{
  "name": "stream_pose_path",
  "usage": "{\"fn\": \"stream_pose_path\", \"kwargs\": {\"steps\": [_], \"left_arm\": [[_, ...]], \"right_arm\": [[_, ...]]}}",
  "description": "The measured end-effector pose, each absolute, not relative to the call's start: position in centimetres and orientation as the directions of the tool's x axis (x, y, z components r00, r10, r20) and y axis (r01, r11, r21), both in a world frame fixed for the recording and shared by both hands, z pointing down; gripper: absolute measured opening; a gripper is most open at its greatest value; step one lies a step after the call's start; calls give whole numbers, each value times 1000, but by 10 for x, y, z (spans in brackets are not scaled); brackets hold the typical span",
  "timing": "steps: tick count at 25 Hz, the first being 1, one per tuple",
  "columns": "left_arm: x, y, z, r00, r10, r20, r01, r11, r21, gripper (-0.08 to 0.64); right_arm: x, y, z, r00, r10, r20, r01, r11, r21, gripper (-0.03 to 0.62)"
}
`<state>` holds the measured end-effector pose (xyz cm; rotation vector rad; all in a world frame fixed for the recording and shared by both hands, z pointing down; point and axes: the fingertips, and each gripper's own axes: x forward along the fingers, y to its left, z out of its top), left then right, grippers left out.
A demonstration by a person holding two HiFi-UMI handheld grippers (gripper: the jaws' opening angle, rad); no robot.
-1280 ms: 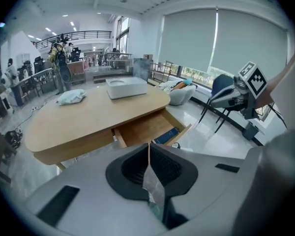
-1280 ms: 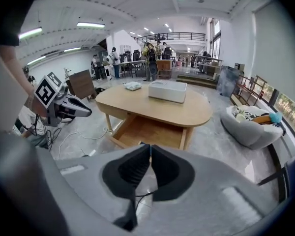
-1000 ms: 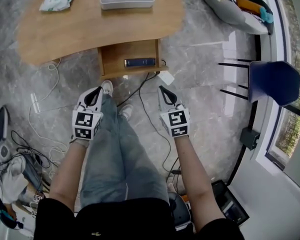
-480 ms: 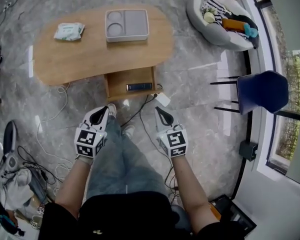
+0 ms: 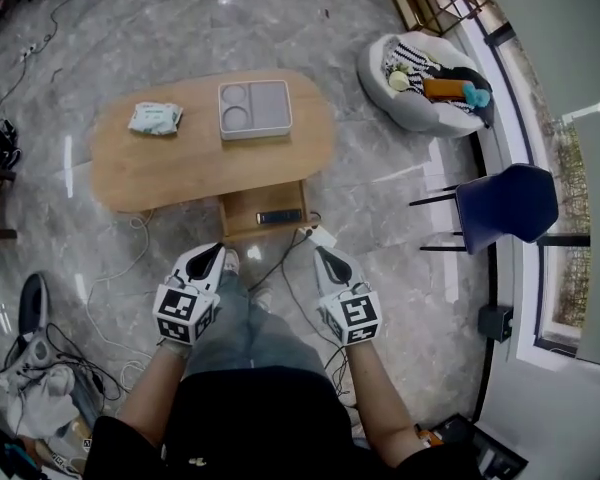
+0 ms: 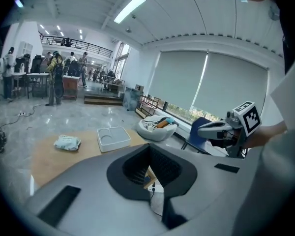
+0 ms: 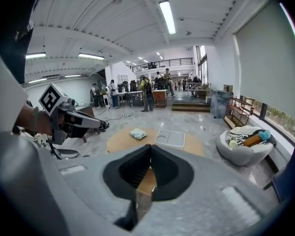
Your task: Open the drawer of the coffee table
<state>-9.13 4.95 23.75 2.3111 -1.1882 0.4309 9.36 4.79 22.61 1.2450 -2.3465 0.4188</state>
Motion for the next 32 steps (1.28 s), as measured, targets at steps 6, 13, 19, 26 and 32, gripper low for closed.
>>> {"fn": "stream_pose_path", "kwargs": {"steps": [6,13,19,26,32], "left_arm": [[-104,34,169,577,-690,436,-813,-538,223,14],[-107,35,117,606,-695,387,-791,-576,204,14],[-91,38,72,654,-684,322,-750,-641,163,14],[-82,40,51,694,-666,273,-717,-675,175,14],[-87,38,48,686,-680,257,-727,-656,204,14]], "right_arm": [[85,36,154,-492,-742,454,-836,548,-11,-2],[78,39,95,-507,-771,385,-834,552,7,-2],[77,45,60,-506,-800,322,-846,533,-5,-2],[76,56,32,-519,-813,264,-842,540,8,-2],[73,61,23,-528,-817,231,-838,545,15,-2]]}}
